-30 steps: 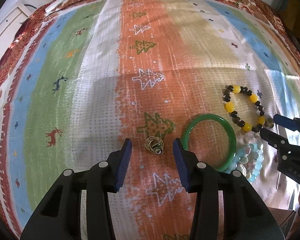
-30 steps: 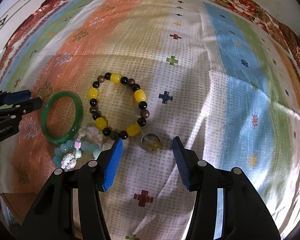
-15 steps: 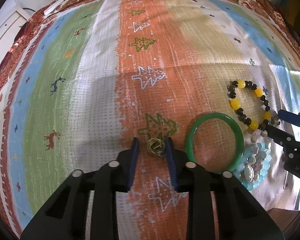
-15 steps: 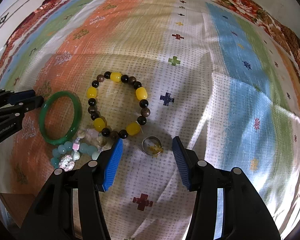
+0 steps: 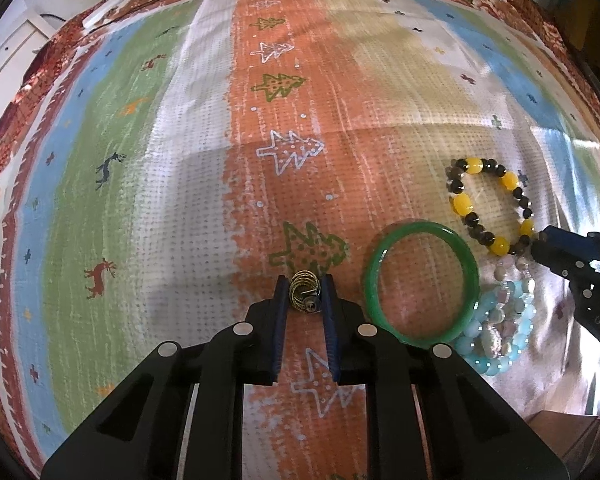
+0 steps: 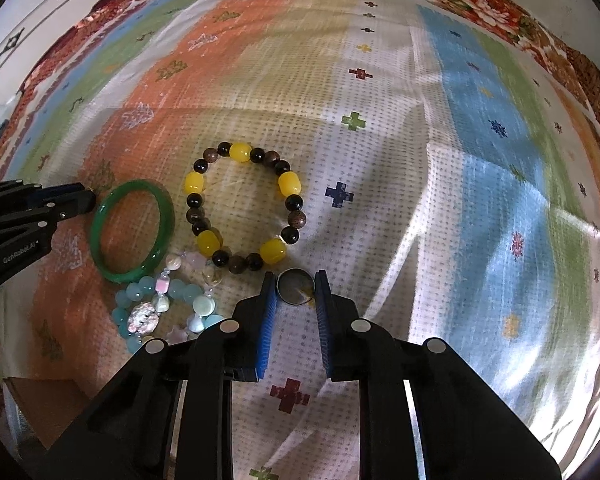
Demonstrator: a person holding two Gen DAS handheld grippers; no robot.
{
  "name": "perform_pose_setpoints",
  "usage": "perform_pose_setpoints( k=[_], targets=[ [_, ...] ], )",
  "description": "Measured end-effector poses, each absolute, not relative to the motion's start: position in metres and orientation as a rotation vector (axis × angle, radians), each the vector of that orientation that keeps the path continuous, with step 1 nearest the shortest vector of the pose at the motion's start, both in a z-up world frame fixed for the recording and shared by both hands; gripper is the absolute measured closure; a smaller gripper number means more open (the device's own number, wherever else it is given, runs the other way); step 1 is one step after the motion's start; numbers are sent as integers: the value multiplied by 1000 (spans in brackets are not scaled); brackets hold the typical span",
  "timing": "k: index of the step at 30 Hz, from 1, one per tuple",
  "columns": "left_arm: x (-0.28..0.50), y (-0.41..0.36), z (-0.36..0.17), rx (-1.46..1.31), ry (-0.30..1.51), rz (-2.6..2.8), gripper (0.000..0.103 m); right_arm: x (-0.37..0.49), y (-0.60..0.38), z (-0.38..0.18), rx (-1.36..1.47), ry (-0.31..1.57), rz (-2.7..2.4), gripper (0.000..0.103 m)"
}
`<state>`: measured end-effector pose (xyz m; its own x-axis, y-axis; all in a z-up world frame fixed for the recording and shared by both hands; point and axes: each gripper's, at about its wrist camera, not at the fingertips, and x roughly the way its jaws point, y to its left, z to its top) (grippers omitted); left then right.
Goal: Organize jewelry
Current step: 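Grasp the small gold ring with left tool while right tool grasps silver ring, then carry both held rings up and over to the silver tin box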
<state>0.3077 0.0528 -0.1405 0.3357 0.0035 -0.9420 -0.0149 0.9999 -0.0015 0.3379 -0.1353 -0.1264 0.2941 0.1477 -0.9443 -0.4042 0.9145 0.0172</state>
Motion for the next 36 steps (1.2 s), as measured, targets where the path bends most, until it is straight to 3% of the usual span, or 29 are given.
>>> perform_pose_setpoints(
  k=[36],
  targets=[
    [246, 22, -69, -64, 1091, -54, 87, 274, -150, -52, -104, 1029, 367, 83]
  ],
)
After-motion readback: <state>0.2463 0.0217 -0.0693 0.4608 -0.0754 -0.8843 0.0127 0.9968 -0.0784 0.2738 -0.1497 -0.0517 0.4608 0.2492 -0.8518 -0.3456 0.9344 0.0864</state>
